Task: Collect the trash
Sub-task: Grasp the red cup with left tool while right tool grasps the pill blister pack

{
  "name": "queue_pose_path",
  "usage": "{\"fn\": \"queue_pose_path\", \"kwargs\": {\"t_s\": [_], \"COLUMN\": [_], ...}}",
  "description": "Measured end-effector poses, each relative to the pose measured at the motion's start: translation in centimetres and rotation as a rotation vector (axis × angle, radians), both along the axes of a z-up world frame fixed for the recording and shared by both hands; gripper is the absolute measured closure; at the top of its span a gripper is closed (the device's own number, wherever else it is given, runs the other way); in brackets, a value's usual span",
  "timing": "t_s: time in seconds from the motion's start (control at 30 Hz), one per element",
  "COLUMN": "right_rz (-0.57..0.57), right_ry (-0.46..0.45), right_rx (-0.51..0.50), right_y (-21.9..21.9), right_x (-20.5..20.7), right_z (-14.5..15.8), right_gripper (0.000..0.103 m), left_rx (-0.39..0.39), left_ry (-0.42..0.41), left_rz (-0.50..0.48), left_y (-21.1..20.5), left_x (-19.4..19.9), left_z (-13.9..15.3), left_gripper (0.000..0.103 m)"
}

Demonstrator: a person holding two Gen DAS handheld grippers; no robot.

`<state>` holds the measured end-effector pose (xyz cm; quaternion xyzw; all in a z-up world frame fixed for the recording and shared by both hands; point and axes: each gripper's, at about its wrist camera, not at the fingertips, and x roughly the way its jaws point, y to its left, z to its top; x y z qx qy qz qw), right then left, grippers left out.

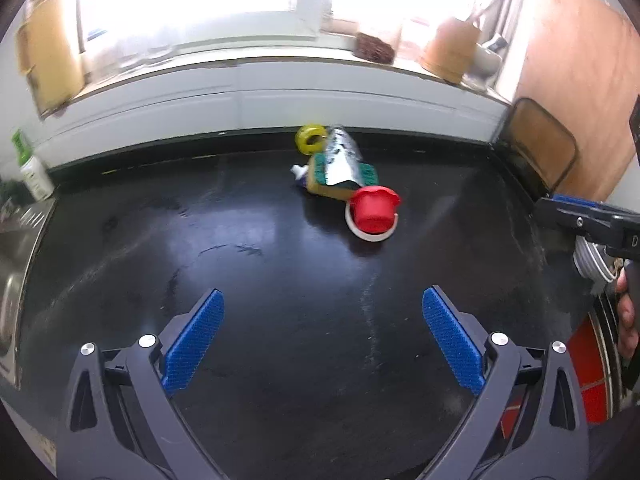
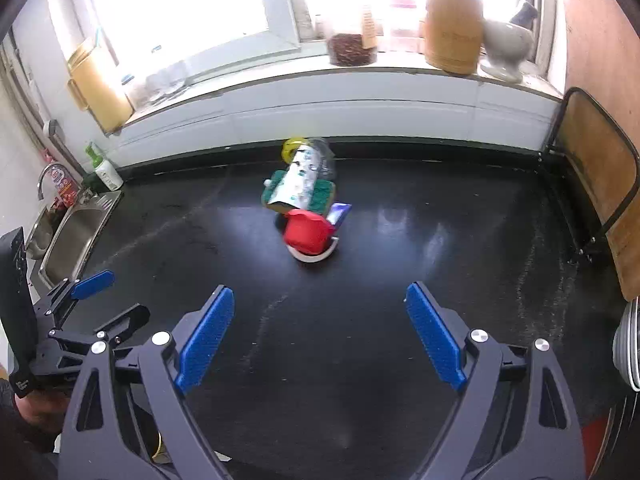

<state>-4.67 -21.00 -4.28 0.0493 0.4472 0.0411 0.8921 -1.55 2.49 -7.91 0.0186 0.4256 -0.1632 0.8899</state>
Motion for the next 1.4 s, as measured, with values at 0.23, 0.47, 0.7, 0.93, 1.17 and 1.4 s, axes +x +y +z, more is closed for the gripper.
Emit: {"fn": "queue_pose_path", "kwargs": {"t_s": [0.23,0.47,0.7,0.93,1.17,1.4], "right_rz": [0.027,0.073,0.14,0.254,0.299,0.331], "right_ry": [0.005,0.03,0.09,0.209,0.341,0.378], "right_rx": [0.011,0.048,0.08,0.13,0.214,0.247], "right_y": [-1.1,-1.8,-2.2,0.3,2.5,3.3], "right_x": [1.7,5.3,12.8,22.5,29.5,30.9], "right_z": [-0.2,-0.9,-2.9,-7.2,-11.8,-13.0], "right_gripper": [0.018,0.018,0.018,0.018,0.028,0.057], "left_rx": [0.022,0.042,0.046,0.079,0.013,-0.042], "left_ry": [0.024,0.032,0.024,0.028,0.087,0.134], "left_rz": [0.01,-0.009,-0.058,-0.075,-0.053,-0.067], "left_y": [-1.3,-4.0,-8.1,-10.9,-12.0,-12.6], "left_x": [1.0,3.0,6.1,9.5,13.3,15.4], "left_z": [-0.4,-1.7,-4.7,-9.2,-11.3,-11.9], "left_gripper": [0.007,0.007,0.007,0.007,0.007,0.025]}}
